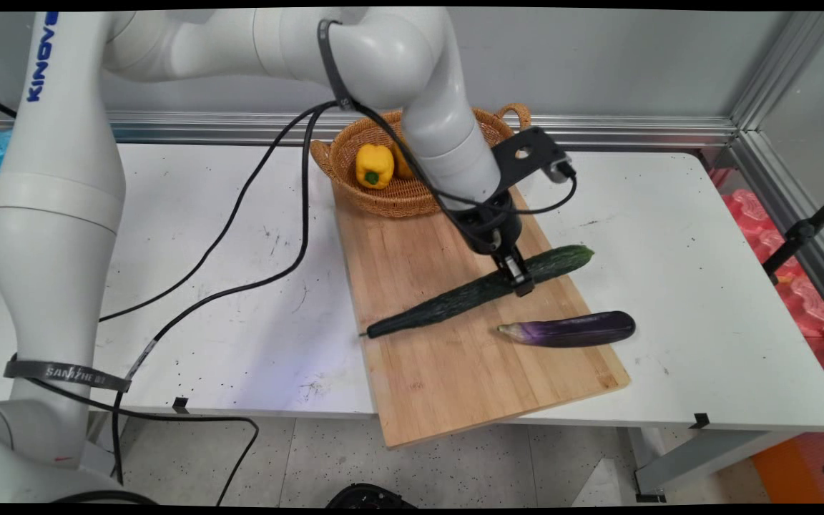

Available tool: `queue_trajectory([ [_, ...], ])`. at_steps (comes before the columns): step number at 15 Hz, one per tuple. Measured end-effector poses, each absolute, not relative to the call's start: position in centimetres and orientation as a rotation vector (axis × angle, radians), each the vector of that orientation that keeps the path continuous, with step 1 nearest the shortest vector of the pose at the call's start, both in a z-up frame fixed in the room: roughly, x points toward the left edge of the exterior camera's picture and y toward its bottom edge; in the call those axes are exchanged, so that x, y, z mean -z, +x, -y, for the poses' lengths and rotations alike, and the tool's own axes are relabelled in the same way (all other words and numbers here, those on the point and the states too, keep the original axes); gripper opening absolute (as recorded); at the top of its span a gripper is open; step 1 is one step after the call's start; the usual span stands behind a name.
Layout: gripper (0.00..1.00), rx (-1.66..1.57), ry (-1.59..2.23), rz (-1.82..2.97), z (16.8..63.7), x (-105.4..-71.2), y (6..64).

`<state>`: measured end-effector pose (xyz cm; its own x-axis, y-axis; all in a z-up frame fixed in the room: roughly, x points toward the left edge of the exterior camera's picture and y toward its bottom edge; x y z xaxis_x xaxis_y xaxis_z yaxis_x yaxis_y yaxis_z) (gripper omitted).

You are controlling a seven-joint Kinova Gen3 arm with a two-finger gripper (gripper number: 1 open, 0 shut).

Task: Place the picked object on the cutting board

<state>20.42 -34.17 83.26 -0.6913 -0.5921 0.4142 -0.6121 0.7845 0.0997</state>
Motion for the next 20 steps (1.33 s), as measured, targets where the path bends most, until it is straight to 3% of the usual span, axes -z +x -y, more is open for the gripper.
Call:
queue_trajectory([
  [20, 0.00, -0.018, 0.929, 2.573, 31.3, -79.9, 22.1],
])
